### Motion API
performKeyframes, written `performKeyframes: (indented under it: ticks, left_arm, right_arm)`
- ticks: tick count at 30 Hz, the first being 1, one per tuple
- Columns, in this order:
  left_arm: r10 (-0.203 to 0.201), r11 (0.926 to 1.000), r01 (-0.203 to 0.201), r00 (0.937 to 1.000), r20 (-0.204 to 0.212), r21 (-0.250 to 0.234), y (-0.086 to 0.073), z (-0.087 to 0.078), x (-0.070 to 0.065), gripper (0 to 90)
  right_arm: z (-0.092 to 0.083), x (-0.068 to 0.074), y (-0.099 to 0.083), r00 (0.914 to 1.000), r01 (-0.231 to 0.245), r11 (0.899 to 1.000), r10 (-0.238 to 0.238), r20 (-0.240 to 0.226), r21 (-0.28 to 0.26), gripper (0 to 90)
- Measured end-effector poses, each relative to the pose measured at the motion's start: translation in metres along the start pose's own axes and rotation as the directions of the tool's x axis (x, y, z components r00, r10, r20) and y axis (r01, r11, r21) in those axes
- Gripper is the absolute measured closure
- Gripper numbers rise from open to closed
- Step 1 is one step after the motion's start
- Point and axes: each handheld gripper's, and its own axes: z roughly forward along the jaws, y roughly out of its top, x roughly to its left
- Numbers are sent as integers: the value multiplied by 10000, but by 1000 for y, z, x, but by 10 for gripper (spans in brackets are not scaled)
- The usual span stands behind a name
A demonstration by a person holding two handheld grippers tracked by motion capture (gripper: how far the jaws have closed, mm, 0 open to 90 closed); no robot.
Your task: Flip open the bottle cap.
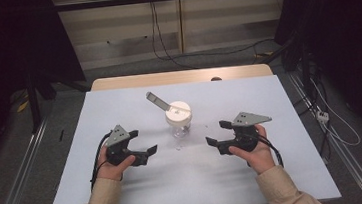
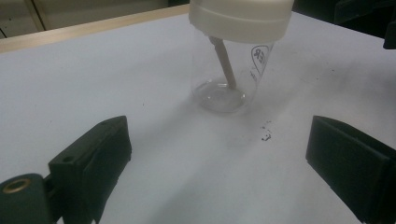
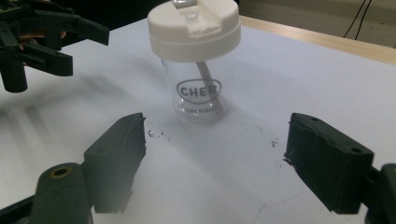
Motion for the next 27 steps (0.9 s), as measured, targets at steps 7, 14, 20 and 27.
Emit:
performKeyframes:
  ticks: [7,14,20,27]
  left_arm:
    - [-24,9999,24,10000,-7,121,-6,-8,3,62]
    - [40,9996,-38,10000,-73,279,-11,-16,5,64]
    - [4,9996,0,9999,-168,286,-14,-22,8,63]
    - [67,9992,-61,9998,-176,392,-17,-26,9,63]
  right_arm:
    - [-11,-2,-12,9998,4,10000,-5,182,40,201]
    - [-20,-5,-22,9996,-17,9997,11,266,244,200]
    - [-25,-8,-28,9994,-82,9989,66,354,456,196]
    - [-30,-10,-33,9991,-123,9987,102,422,494,195]
